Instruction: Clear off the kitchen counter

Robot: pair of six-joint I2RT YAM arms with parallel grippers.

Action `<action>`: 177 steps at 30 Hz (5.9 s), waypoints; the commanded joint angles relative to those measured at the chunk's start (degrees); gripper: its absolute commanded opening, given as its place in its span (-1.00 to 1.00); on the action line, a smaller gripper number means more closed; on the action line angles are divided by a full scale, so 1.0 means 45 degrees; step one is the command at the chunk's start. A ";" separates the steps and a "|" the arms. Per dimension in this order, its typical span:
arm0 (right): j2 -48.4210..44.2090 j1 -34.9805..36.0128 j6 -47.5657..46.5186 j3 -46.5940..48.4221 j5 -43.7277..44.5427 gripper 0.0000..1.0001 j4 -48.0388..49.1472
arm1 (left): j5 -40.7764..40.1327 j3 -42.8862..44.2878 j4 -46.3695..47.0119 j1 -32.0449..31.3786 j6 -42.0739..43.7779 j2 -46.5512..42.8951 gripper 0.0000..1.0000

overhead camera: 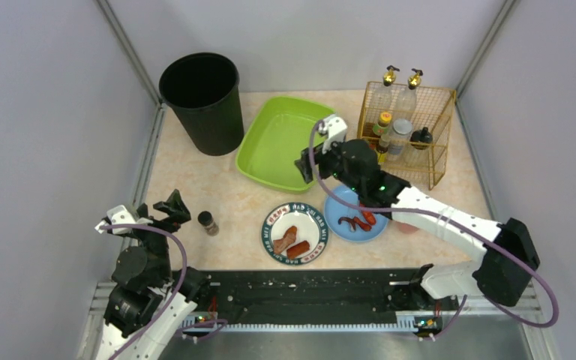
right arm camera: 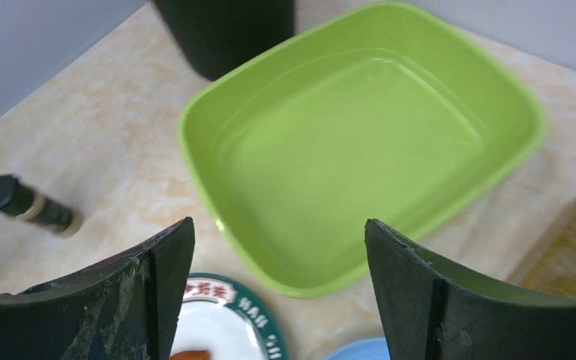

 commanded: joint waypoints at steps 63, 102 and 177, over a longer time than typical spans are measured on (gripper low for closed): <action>1.2958 0.5224 -0.2079 0.7197 -0.6076 0.67 0.7841 | 0.0178 0.0203 0.0383 -0.0040 0.0306 -0.1548 0.98; 0.9488 0.5219 -0.2030 0.4508 -0.5501 -1.00 0.8496 | 0.0169 0.0145 0.0427 -0.0038 0.0342 -0.1535 0.93; -0.3436 -0.6764 0.0774 -0.2878 0.5223 -1.00 0.1098 | 0.0478 0.0287 0.0273 -0.0059 0.0151 -0.1555 0.92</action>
